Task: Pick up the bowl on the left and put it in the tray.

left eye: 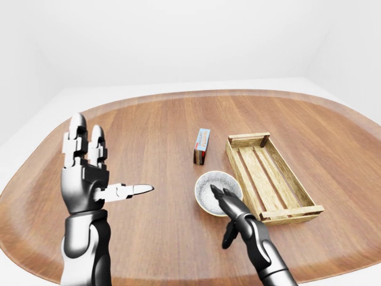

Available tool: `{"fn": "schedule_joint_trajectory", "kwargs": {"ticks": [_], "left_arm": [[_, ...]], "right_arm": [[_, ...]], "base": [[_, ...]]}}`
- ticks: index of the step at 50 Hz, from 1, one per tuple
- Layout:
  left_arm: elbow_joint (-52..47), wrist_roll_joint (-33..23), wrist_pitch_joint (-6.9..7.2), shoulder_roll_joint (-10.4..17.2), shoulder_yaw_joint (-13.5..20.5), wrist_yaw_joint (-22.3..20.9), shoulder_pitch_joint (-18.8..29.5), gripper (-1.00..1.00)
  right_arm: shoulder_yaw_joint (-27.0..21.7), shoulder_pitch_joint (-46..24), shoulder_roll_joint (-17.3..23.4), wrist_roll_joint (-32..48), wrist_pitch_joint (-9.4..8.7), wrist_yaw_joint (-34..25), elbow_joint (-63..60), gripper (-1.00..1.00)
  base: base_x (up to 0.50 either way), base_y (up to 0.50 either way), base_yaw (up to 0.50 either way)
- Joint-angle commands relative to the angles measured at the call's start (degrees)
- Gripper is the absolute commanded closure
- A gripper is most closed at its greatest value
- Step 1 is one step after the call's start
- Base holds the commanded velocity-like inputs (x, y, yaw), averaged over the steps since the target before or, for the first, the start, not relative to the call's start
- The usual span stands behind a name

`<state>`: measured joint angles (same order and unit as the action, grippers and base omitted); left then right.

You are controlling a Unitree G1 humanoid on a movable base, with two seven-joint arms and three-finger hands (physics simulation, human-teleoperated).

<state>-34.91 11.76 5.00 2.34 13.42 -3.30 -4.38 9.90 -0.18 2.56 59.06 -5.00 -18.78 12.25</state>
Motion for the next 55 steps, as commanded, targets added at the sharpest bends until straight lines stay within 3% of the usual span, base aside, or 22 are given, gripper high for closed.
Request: {"fn": "schedule_joint_trajectory", "kwargs": {"ticks": [1,27,29,31,32,55], "left_arm": [[4.67,-1.35,0.0,-0.32,-1.0,0.21,-0.02,-1.0],[5.7,-2.36,0.0,-0.98,-2.02,-0.16,-1.07,-1.0],[5.19,-2.06,0.0,-0.71,-1.75,-0.02,-0.75,-1.0],[4.91,-1.89,0.0,-0.57,-1.5,0.07,-0.47,-1.0],[5.88,-2.12,0.0,-0.72,-1.69,-0.05,-0.56,-1.0],[6.34,-2.08,0.0,-0.41,-1.68,0.25,0.03,-1.0]], "right_arm": [[0.72,-1.22,-0.65,-0.98,0.0,2.8,8.43,-1.0],[2.85,1.54,-0.84,-0.93,0.0,2.6,9.1,-1.0],[3.17,1.97,-0.86,-0.9,0.0,2.23,8.82,-0.34],[3.49,2.41,-0.97,-0.98,0.0,1.82,8.0,0.69],[3.85,2.9,-1.07,-0.87,0.0,1.39,7.16,1.0],[5.56,4.75,-1.18,-1.11,0.0,-0.55,3.33,1.0]], "base": [[0.0,0.0,0.0],[0.0,0.0,0.0],[0.0,0.0,0.0],[0.0,0.0,0.0],[0.0,0.0,0.0],[0.0,0.0,0.0]]}}
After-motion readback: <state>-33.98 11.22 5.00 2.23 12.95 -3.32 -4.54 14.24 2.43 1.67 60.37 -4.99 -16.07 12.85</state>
